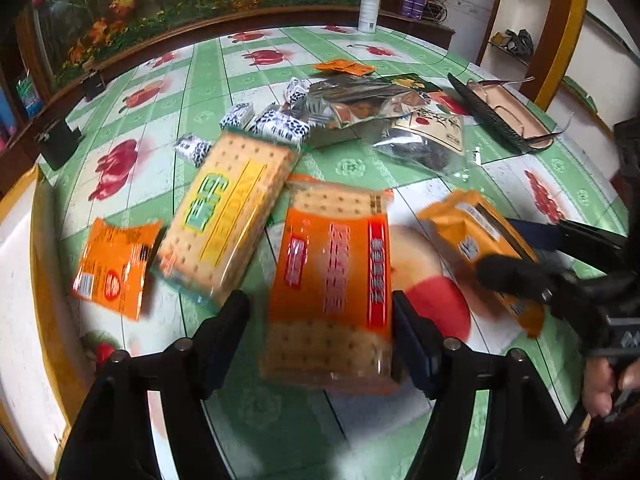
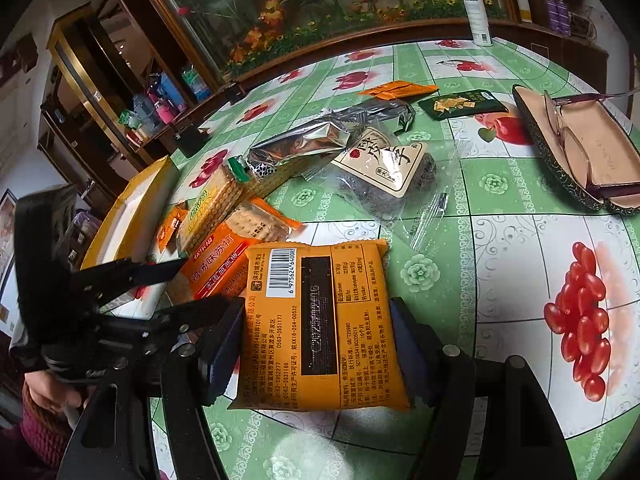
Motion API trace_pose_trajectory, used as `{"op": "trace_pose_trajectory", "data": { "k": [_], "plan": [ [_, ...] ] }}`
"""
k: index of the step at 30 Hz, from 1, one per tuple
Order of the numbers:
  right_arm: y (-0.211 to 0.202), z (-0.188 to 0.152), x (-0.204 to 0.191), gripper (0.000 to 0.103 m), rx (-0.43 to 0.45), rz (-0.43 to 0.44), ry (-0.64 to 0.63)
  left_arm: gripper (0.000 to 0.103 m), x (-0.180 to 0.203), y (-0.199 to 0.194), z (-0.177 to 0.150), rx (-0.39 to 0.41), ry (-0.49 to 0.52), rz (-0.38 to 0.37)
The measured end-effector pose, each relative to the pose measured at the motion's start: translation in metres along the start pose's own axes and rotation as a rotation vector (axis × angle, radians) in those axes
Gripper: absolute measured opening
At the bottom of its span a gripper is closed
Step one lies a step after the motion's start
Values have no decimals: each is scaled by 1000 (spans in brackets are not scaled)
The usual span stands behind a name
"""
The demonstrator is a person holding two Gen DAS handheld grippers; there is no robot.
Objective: Organize snacks
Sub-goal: 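Grasp the orange cracker packet with the right gripper while the left grasps the orange-red cracker pack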
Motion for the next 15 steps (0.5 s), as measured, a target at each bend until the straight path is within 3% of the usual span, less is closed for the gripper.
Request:
{"op": "trace_pose_trajectory", "data": {
  "k": [4,6,15],
  "plan": [
    [0,0,0,75,0,0,0,68,4,4,3,39,5,29],
    [0,0,0,75,0,-1,-1,54,6,1,1,55,15,23],
    [0,0,-3,75,-7,-24,-17,54,6,-11,-24,37,18,-5]
  ]
}}
Point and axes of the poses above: each gripper's, at about its wrist camera, not at the fingertips, and y roughly the way its jaws point, x to its right, z to its top, the point moved 1 cm from there along y, roughly the way its jaws point, and after that the axes turned 9 degrees about -x, right-handed, at the moved point
